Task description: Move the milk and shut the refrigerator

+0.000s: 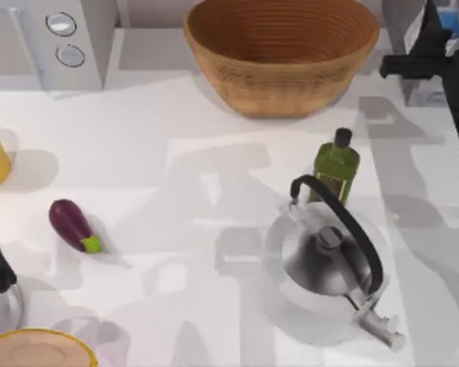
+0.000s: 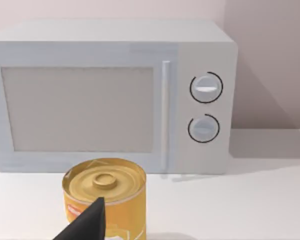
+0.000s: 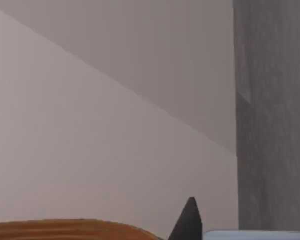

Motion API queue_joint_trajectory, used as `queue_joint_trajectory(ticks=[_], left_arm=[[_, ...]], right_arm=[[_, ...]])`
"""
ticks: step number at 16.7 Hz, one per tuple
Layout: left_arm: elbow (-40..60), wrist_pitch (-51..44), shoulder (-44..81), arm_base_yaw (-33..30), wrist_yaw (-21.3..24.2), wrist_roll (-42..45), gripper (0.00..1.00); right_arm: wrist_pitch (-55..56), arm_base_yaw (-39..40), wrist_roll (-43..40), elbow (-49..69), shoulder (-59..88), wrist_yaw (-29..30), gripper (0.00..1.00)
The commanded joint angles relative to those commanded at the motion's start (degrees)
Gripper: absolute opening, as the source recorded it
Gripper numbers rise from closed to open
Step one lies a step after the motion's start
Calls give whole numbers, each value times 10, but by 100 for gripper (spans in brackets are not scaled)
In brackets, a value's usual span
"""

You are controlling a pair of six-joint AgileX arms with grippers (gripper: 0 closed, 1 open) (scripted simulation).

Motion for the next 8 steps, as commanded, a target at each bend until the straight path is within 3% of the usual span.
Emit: queue_joint_trajectory(ticks=[4,8], left_arm=[[0,0,0,0,0,0,100],[0,0,0,0,0,0,100]], right_arm=[[-10,-120,-14,-103,-62,-101,0],[-12,-175,-28,-153,-86,-142,0]])
